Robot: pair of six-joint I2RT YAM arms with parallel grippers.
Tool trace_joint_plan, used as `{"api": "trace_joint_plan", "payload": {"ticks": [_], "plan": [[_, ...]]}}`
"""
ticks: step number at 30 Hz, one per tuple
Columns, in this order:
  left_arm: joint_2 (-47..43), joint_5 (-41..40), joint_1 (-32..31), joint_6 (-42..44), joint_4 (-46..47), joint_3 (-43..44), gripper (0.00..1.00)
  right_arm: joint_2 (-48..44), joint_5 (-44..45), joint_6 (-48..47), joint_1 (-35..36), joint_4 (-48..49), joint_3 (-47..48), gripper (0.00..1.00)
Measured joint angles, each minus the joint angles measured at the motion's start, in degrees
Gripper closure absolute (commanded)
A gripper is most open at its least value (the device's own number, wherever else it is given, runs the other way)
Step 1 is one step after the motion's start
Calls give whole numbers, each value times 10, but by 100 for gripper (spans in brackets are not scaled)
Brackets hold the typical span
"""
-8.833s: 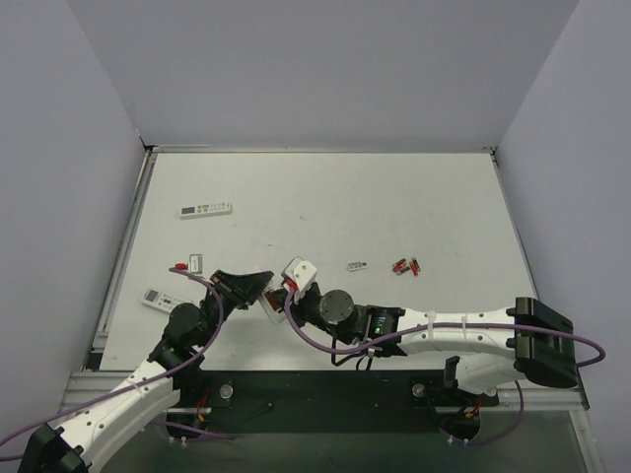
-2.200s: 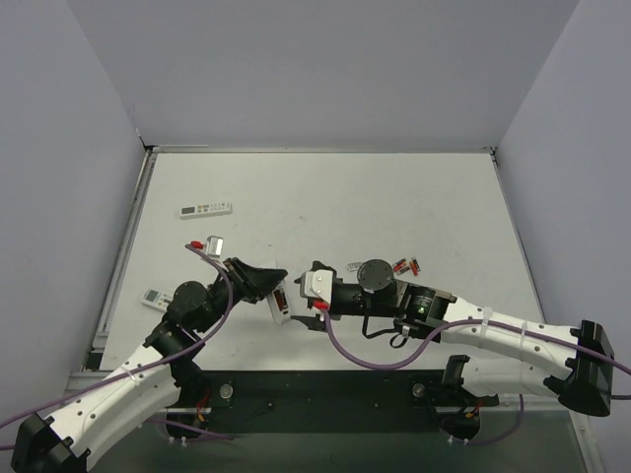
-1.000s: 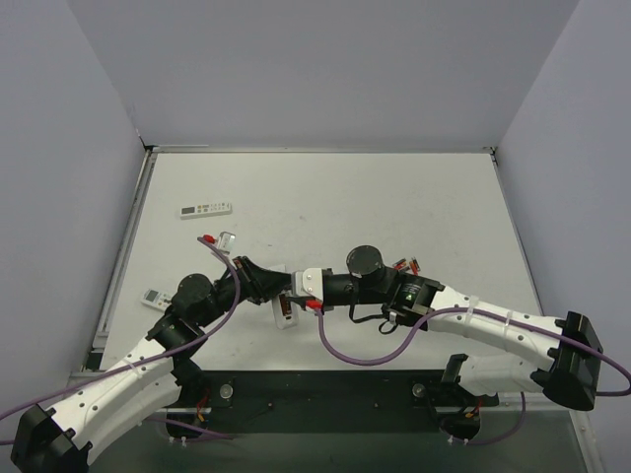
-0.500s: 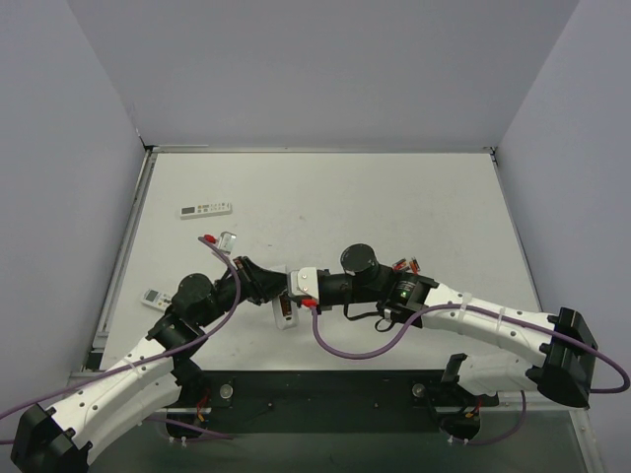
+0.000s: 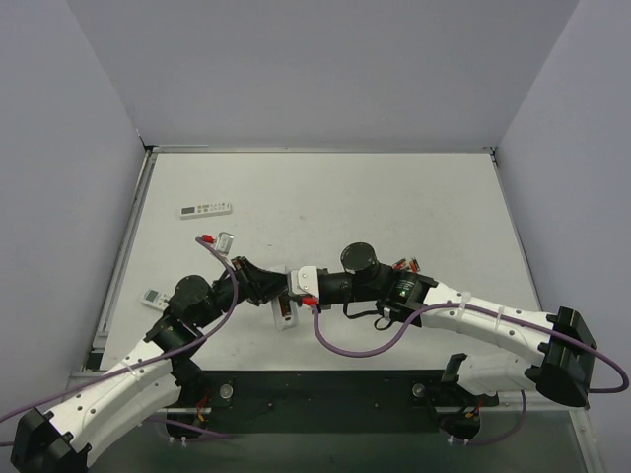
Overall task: Load the batteries into the remote control
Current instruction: Load the battery into the remote control, then pick up the battery from the center of the board.
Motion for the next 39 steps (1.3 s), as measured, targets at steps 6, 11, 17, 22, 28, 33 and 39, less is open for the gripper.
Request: {"api": "trace_joint_plan", "payload": {"ticks": [6,11,17,22,28,33,39], "plan": [[-17,-10,0,-1,-5,0,100,0,-4,2,0,21,-5,100],[-20,-17,2,-10,-13,0,100,2,-1,2,0,44,-17,100],[-26,-38,2,-20,-34,-2,100,4,29,-10,6,86,-46,96],[-39,-57,2,-29,-56,-7,100,5,67,-29,23,121,-72,90],[-51,-91,5,-30,-59,-17,100,16,120,-56,56,131,-89,87],[-52,-101,7,-30,-59,-23,100,23,150,-64,68,142,-93,84],[-67,-101,6,-24,-59,-23,100,-1,148,-52,73,130,-96,68]]}}
